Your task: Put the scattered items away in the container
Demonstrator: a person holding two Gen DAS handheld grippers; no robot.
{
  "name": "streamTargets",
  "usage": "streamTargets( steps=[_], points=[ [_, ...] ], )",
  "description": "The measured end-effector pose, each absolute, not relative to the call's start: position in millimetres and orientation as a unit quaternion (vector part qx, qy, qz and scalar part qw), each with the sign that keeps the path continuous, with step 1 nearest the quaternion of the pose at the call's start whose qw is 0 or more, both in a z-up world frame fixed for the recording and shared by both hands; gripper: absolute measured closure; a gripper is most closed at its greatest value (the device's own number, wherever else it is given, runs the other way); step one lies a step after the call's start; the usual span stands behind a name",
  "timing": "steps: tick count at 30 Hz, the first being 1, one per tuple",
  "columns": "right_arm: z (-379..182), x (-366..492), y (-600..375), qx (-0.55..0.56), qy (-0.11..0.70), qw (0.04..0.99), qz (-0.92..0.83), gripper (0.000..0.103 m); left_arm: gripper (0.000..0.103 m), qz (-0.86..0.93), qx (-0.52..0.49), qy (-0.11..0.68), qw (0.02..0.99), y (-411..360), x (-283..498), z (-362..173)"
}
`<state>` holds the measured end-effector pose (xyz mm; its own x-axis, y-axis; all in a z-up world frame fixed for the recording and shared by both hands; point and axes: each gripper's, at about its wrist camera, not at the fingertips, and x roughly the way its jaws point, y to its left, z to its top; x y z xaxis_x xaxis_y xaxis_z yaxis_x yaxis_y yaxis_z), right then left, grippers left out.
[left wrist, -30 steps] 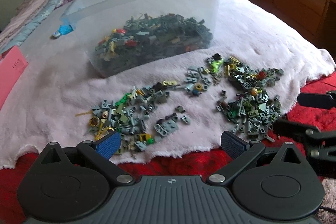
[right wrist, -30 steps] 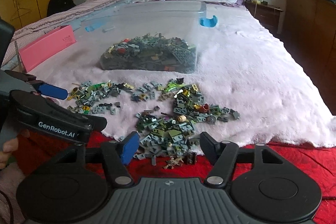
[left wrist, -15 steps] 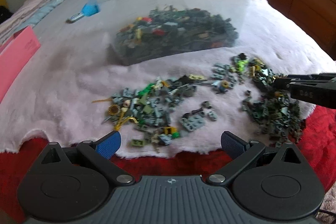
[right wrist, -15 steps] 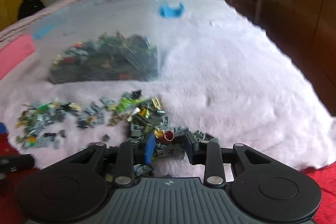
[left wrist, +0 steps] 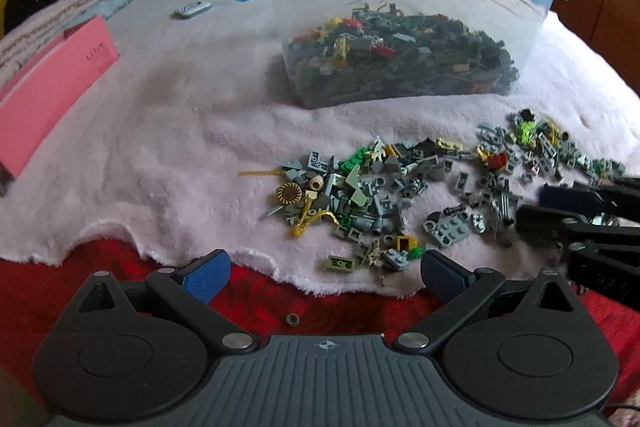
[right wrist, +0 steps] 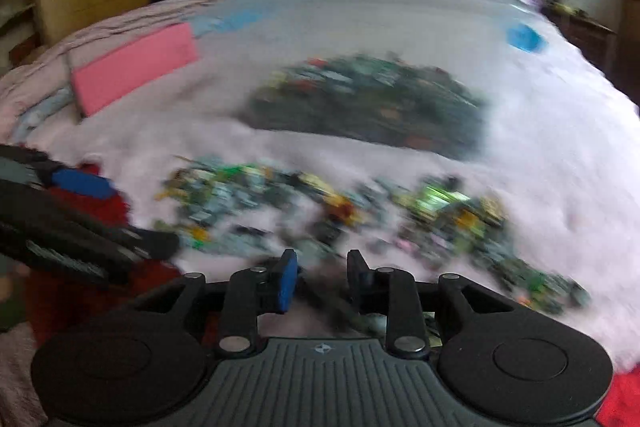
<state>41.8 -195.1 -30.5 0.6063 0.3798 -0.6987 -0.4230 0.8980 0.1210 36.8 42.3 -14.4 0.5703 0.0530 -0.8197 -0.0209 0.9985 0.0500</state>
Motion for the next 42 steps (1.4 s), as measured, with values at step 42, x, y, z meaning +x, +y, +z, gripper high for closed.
streamTargets(
  steps=[42],
  points=[
    [-22.8, 16.8, -193.5, -0.045, 0.35, 0.899, 0.26, 0.074, 0.002, -0.053, 0.046, 0.408, 0.91, 10.4, 58.0, -16.1]
  ],
)
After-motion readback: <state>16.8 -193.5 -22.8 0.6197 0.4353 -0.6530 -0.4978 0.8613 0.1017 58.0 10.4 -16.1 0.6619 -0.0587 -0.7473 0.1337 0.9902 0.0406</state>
